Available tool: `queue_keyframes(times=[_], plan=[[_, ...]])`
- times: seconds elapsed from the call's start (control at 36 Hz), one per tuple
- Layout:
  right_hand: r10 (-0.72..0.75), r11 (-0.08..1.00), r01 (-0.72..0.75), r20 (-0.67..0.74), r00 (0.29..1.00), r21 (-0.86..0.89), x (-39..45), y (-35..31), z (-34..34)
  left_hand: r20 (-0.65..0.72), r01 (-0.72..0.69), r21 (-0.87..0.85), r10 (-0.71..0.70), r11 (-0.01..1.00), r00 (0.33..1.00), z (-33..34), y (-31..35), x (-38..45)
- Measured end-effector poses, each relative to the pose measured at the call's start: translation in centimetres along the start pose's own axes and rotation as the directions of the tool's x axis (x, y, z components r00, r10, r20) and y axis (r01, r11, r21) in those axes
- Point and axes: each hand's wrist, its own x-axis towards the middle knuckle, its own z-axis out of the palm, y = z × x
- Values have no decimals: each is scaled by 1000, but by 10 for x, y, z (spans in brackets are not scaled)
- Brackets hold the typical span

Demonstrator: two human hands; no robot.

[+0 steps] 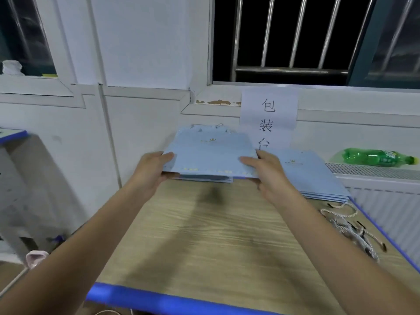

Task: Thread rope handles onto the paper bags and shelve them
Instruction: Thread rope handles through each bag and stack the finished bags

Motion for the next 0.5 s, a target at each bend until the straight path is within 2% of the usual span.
queue_keyframes(times=[0.11, 0.17, 0.28, 0.39, 0.5], plan=[[-81, 997, 82, -154, 985, 0, 42, -30, 14, -106, -20, -66, 12, 998, 994, 17, 32, 38], [-108, 994, 105, -190, 976, -25, 56, -41, 16, -112, -36, -102, 25, 994, 993, 26, 44, 51], [-50, 998, 45, -151, 987, -36, 71, -55, 8, -23, -17, -43, 16, 999, 1000, 29, 52, 64], [53, 995, -56, -36, 998, -82, 64, -54, -10, 104, 94, 68, -101, 993, 990, 27, 48, 61], [115, 987, -113, 10, 993, -113, 51, -50, -26, 169, 156, 68, -165, 986, 972, 28, 45, 50]])
